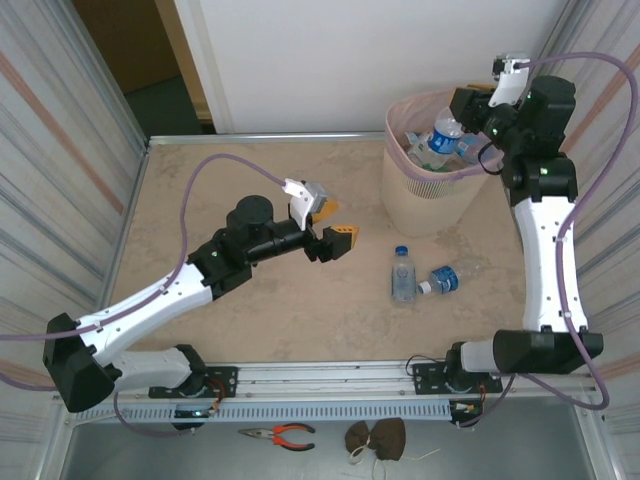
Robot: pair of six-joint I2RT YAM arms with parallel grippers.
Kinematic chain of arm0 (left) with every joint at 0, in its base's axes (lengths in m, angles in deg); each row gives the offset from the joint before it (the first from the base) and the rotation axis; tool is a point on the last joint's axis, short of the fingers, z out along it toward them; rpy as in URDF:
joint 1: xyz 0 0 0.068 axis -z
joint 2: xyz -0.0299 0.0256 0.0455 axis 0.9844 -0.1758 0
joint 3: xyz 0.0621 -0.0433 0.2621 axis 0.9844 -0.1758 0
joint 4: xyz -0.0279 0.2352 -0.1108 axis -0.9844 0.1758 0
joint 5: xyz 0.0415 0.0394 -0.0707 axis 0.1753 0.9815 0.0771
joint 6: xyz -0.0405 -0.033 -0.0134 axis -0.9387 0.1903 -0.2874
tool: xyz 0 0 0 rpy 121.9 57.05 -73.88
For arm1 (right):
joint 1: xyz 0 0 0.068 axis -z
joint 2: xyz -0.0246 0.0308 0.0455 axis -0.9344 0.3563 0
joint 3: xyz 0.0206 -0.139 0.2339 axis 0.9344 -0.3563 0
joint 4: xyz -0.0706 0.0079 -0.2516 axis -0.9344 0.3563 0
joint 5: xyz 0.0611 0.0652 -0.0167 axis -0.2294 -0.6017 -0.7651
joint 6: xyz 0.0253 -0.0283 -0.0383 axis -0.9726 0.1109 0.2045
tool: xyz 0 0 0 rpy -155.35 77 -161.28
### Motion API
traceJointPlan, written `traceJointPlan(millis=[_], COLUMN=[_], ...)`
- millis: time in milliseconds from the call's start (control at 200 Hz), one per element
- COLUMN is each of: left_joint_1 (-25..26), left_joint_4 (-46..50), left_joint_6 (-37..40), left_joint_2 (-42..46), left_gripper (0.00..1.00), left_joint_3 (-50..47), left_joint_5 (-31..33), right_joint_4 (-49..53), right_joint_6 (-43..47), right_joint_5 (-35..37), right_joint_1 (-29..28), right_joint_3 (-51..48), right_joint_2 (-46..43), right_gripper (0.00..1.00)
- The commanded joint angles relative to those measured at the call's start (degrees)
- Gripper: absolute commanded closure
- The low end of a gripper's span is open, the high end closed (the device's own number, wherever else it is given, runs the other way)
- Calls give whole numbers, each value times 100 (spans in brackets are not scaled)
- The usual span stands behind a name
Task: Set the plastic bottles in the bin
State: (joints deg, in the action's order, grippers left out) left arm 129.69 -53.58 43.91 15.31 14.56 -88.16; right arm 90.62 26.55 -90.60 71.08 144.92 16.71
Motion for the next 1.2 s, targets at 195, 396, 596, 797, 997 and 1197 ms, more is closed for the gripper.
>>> traceJointPlan(millis=[195, 396, 596, 797, 997, 1197], left_joint_1=[-78, -84, -104, -124, -140, -157], left_joint_4=[-17, -1, -38, -25, 26, 91], left_joint_6=[93, 79, 52, 34, 43, 64], left_joint_2=[135, 150, 135, 115, 152, 201], left_gripper=[18, 18, 17, 17, 17, 17], left_joint_3=[-113, -148, -178, -159, -147, -116], left_joint_5=[86, 97, 90, 61, 78, 143], right_joint_4=[227, 636, 1134, 1506, 1643, 1539], right_joint_6=[1357, 1941, 2165, 2175, 2144, 2046], right_joint_5=[768, 1146, 1290, 1298, 1213, 986], right_joint_1=[222, 227, 250, 283, 311, 308], right_joint_3=[575, 748, 748, 745, 1136, 1435], right_joint_2=[750, 1195, 1592, 2120, 2713, 3150], right_gripper=[80, 80, 79, 77, 73, 69])
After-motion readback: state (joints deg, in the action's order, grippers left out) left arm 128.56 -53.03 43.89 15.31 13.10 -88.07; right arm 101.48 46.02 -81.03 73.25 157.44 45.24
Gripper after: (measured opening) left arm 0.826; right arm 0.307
